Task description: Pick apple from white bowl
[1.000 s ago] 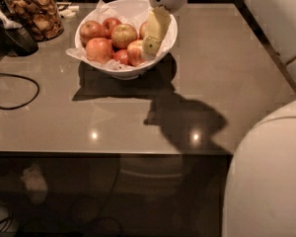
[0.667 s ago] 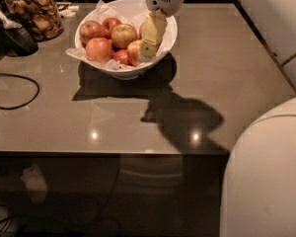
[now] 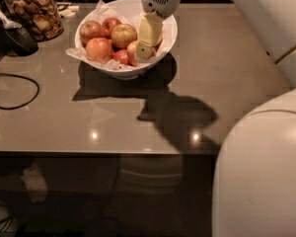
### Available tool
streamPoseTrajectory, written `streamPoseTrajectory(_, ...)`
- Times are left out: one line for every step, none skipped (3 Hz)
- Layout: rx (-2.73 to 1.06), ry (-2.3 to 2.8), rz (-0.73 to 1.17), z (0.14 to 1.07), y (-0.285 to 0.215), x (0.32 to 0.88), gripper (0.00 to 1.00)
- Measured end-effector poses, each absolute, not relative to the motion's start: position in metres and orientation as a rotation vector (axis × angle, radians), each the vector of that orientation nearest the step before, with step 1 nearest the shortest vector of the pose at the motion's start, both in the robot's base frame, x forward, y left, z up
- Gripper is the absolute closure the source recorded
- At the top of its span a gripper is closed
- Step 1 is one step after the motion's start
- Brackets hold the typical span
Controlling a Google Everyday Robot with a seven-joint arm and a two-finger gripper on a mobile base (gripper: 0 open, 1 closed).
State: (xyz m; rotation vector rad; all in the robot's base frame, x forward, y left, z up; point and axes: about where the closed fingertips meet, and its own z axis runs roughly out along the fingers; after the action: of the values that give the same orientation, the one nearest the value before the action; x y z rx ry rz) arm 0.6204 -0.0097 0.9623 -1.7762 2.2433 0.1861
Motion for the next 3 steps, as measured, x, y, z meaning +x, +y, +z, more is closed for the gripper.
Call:
streamPoseTrajectory(-1.769, 2.251, 0.186, 0.962, -0.007, 0.627, 0.16)
streamPoseTrajectory(-1.741, 2.271, 0.182, 0.961, -0.009, 0.636, 0.16)
streamPoseTrajectory(-1.718, 2.299, 0.187, 0.956, -0.012, 0.644, 0.17)
